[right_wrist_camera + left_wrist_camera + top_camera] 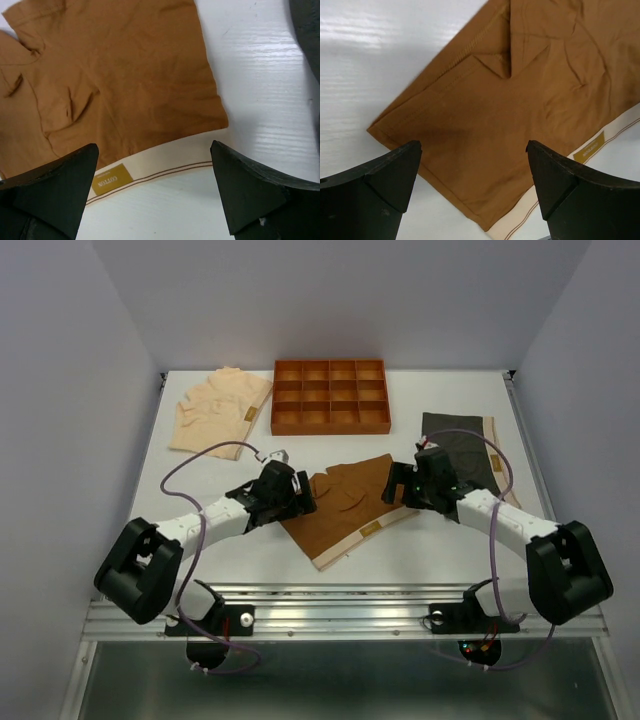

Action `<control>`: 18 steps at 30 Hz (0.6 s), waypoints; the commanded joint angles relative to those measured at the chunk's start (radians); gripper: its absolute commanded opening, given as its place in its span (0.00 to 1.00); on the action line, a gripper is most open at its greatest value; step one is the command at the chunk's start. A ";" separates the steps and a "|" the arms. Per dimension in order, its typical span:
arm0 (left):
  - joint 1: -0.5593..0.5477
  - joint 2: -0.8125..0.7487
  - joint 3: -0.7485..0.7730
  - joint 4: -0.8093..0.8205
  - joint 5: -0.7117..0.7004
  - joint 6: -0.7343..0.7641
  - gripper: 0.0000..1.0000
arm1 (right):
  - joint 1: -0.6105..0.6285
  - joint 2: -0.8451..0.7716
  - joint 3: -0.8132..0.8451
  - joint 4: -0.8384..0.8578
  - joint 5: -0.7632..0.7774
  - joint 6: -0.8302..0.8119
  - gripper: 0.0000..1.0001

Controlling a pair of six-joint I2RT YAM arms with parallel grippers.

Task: Roll the underwear
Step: Flatten the underwear

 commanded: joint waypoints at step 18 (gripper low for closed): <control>-0.087 0.055 -0.153 0.085 0.108 -0.130 0.99 | 0.004 0.342 0.160 0.192 -0.007 -0.073 1.00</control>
